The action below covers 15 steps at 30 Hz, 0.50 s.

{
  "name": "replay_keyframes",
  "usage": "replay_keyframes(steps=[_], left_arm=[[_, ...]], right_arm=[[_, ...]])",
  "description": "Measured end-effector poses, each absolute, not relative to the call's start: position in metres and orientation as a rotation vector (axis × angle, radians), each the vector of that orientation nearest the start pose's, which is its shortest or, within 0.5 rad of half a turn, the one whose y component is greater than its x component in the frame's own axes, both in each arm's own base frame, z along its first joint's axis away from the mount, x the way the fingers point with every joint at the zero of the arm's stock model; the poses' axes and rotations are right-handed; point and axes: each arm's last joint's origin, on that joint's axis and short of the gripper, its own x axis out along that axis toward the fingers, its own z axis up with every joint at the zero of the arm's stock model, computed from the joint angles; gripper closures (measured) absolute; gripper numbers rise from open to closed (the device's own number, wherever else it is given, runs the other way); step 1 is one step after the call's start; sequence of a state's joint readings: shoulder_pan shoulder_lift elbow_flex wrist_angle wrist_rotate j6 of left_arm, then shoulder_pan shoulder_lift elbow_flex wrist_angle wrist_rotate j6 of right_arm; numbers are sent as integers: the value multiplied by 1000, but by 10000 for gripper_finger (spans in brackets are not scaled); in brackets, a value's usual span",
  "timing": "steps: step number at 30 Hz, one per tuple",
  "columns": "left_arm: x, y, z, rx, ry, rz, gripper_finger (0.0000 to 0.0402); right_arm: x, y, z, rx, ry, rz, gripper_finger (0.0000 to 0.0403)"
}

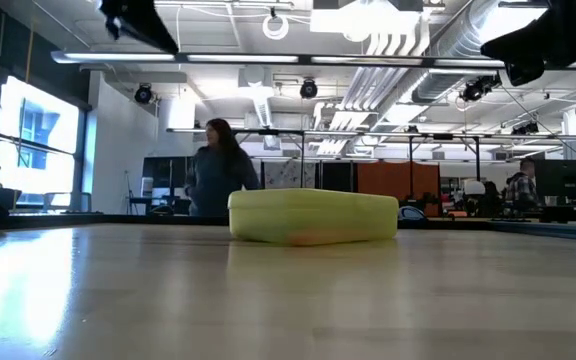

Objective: Pick & place school supplies into a supply box
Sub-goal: Return to Home Position

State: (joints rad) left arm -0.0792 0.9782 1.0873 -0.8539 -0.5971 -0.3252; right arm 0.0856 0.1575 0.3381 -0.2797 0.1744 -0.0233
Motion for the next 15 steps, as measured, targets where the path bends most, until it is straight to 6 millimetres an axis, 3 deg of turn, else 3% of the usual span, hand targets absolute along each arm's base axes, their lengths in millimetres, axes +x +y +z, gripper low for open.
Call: replay_keyframes(steps=[5,8,15], left_arm=[[153,1,292,-9,403,429,363],[139,1,263,10,256,370,360],[118,2,205,-56,-8,327,358]], right_arm=[[77,1,229,-105,62,-109,403],[73,-1,230,-62,25,-158,403],[73,0,229,-23,8,-137,403]])
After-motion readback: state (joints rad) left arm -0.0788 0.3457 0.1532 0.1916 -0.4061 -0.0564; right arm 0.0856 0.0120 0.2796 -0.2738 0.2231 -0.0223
